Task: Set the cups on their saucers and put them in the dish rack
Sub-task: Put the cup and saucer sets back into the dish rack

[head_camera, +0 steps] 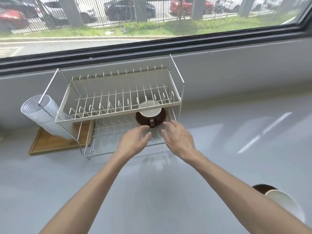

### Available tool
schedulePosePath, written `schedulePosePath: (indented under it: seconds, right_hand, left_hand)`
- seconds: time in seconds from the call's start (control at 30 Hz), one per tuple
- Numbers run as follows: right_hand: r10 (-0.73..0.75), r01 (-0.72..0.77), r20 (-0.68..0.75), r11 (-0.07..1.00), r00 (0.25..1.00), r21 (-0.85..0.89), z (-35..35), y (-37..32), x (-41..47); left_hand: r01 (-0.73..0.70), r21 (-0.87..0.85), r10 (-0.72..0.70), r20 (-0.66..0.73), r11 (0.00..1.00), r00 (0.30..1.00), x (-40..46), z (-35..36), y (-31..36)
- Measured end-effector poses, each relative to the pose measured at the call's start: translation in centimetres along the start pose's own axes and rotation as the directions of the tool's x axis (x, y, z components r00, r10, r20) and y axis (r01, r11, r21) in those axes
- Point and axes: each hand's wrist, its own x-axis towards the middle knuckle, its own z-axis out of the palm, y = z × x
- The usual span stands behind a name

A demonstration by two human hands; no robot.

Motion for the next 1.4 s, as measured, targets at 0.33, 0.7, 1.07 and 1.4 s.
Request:
schedulePosePath:
  seconds: [0.33,0.7,1.07,1.4]
  right_hand:
    - [0.192,-0.225,-0.133,0.925,0.972,-0.307,-3.9,10.1,-10.4]
    - [0.669,-0.671,-0.205,0.738,0.714,0.071,-8.5,22.7,-22.7]
    - [0.768,-0.674,-0.012,0.569,0.640,0.471,-8.1,28.4,-27.2]
    - [0.757,-0.658,0.044,0.536,0.652,0.529,-6.9,29.8,-26.9]
  left_hand:
    - [-0.324,0.354,0.314,0.086,0.877,0.945,-5.5,7.6,7.3]
    - [-0.557,0.198,0.497,0.280,0.807,0.821,-9.3,17.9,17.5]
    - [0.145,-0.403,0.146,0.609,0.904,0.779,-11.0,23.3,22.6]
    - [0.262,-0.444,0.107,0.650,0.857,0.752,-11.4,25.5,23.7]
